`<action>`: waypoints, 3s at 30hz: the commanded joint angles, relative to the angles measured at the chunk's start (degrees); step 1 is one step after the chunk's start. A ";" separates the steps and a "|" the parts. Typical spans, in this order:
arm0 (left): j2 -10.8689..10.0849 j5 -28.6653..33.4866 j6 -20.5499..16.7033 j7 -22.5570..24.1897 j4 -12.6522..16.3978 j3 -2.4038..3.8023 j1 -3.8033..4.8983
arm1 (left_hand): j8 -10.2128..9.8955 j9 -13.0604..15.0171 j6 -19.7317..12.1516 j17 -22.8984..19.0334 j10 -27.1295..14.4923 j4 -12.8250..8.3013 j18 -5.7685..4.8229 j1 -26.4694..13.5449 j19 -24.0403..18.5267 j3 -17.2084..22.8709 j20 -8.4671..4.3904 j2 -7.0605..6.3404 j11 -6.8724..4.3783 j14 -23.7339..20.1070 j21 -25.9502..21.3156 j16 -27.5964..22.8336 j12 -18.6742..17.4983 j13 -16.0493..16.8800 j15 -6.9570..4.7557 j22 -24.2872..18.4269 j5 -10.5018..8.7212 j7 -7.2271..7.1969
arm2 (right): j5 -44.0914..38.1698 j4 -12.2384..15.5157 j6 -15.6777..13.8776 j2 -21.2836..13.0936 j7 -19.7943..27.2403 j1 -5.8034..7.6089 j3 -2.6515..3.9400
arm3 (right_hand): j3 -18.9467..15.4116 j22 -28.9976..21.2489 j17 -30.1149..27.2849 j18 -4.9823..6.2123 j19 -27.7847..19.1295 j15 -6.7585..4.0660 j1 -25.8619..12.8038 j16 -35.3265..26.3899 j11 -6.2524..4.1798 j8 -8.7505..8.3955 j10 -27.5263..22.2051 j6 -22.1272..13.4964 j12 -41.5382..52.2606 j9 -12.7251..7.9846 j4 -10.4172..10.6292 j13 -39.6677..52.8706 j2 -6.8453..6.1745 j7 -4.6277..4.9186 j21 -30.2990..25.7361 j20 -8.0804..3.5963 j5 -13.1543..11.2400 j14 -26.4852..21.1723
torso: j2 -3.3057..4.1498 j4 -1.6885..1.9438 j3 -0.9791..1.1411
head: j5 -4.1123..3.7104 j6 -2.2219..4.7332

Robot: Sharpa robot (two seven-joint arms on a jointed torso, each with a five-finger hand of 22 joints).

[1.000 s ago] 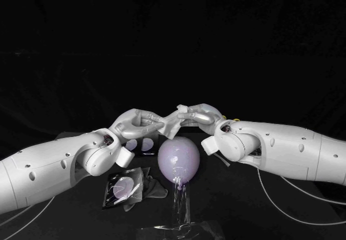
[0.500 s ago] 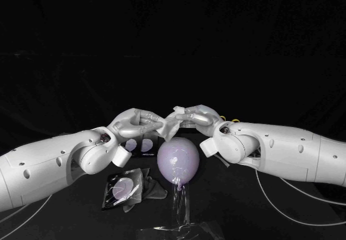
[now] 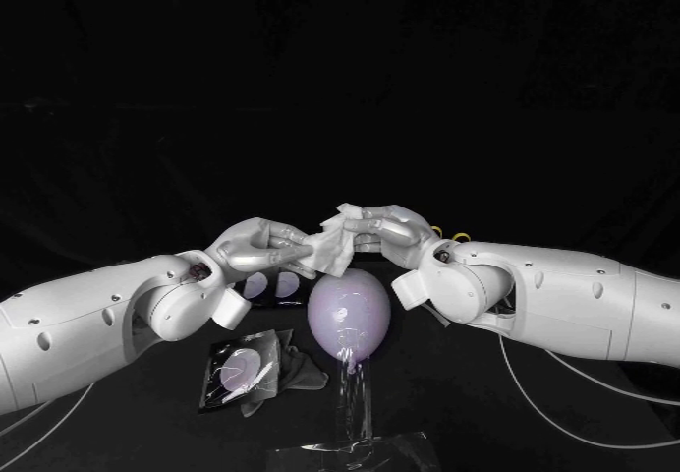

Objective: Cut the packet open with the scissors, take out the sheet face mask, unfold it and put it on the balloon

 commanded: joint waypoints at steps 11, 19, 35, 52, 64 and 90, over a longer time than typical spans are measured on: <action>-0.50 0.36 -3.34 -2.16 -1.19 0.05 0.11 | -0.41 6.89 0.10 -0.19 -0.32 -1.23 0.40 -1.21 0.06 0.33 -1.02 -0.34 0.12 2.22 2.05 -0.80 -0.51 -0.25 -0.33 1.17 -0.02 0.44 | 0.17 0.21 -0.05 -0.84 -0.96 -0.01 0.07 | 0.51 -2.65 -0.30 0.79 2.68 -0.93 -0.21 0.67 -0.39 3.51 1.91 -2.28 0.13 1.20 0.45 0.03 0.41 1.37 -0.08 -0.82 -0.14 4.12 | 0.01 0.01 -0.02 | 0.16 -0.34; -0.19 -0.72 -4.06 -2.34 -1.15 0.03 0.11 | -1.93 6.56 -1.36 -0.47 -1.76 -2.16 -0.11 -2.76 -1.56 -1.34 -0.83 -2.60 0.68 2.03 2.68 -2.20 -1.08 -0.65 0.09 1.72 -0.05 0.98 | 0.13 0.25 -0.05 -0.72 -1.65 -0.01 0.07 | 0.70 -3.31 -0.41 0.83 3.15 -1.03 -0.28 0.61 -0.38 4.14 1.87 -2.73 0.12 1.32 0.53 0.03 0.41 1.43 -0.08 -0.91 -0.14 4.70 | 0.04 -0.02 -0.01 | 0.24 -0.58; -0.56 -6.80 -9.86 -0.96 -4.36 0.03 0.12 | -7.32 3.91 -7.72 -0.99 -8.91 -0.27 -0.45 -6.83 -7.59 -6.16 3.48 -8.24 3.09 -6.80 -4.38 -5.40 -0.60 -0.64 3.33 -2.79 -0.07 2.81 | 0.84 0.07 -1.78 -0.91 -1.87 0.00 0.09 | 0.93 -4.21 -0.46 0.84 4.44 -1.33 -0.25 0.79 -0.46 5.08 1.84 -3.32 0.13 1.47 0.48 0.03 0.40 1.42 0.12 -1.26 -0.15 6.06 | -0.01 -0.02 0.00 | 0.21 -0.79; -2.47 0.81 -20.48 1.56 2.91 0.26 -0.01 | -3.30 4.57 2.67 9.62 1.17 0.98 0.70 -5.84 9.60 -8.12 -4.77 -3.38 -2.40 7.33 9.47 17.36 7.49 1.67 -3.34 3.80 -0.09 -1.81 | 1.63 -0.28 -4.59 -0.96 -0.69 0.04 0.09 | 1.02 -4.55 -0.60 0.78 4.64 -1.32 -0.24 0.56 -0.47 5.46 1.87 -3.43 0.13 1.51 0.38 0.03 0.25 1.40 0.08 -1.32 -0.13 6.06 | 0.03 0.08 -0.06 | 0.10 -0.96; 0.45 5.87 -23.74 -9.35 6.11 0.14 -0.16 | -3.06 5.61 3.82 24.21 9.09 8.00 0.52 -11.02 13.56 -10.61 -8.48 -5.40 -5.21 17.19 19.85 35.79 14.90 6.76 -6.29 10.30 -0.02 -3.65 | 0.26 0.34 -7.05 -0.36 1.66 0.04 0.09 | 1.12 -5.04 -0.86 0.70 4.57 -1.22 -0.28 0.07 -0.46 5.95 1.93 -3.51 0.15 1.53 0.34 0.04 0.08 1.39 -0.09 -1.30 -0.13 5.75 | 0.04 -0.05 0.02 | 0.39 -0.69; 5.32 6.35 -28.09 -16.38 6.40 0.25 -0.04 | -2.44 7.36 3.54 37.48 5.17 11.23 -0.76 -16.76 13.30 -19.21 -9.15 -5.57 -5.59 21.20 33.65 48.85 24.00 15.06 -6.77 24.67 -0.06 -4.07 | -0.24 0.41 -8.33 0.71 1.59 0.04 0.07 | 1.18 -5.60 -1.12 0.64 4.39 -1.15 -0.29 -0.41 -0.54 6.62 2.23 -3.34 0.19 1.57 0.26 0.05 -0.10 1.27 -0.24 -1.24 -0.15 5.53 | 0.06 -0.05 -0.05 | 0.38 -0.82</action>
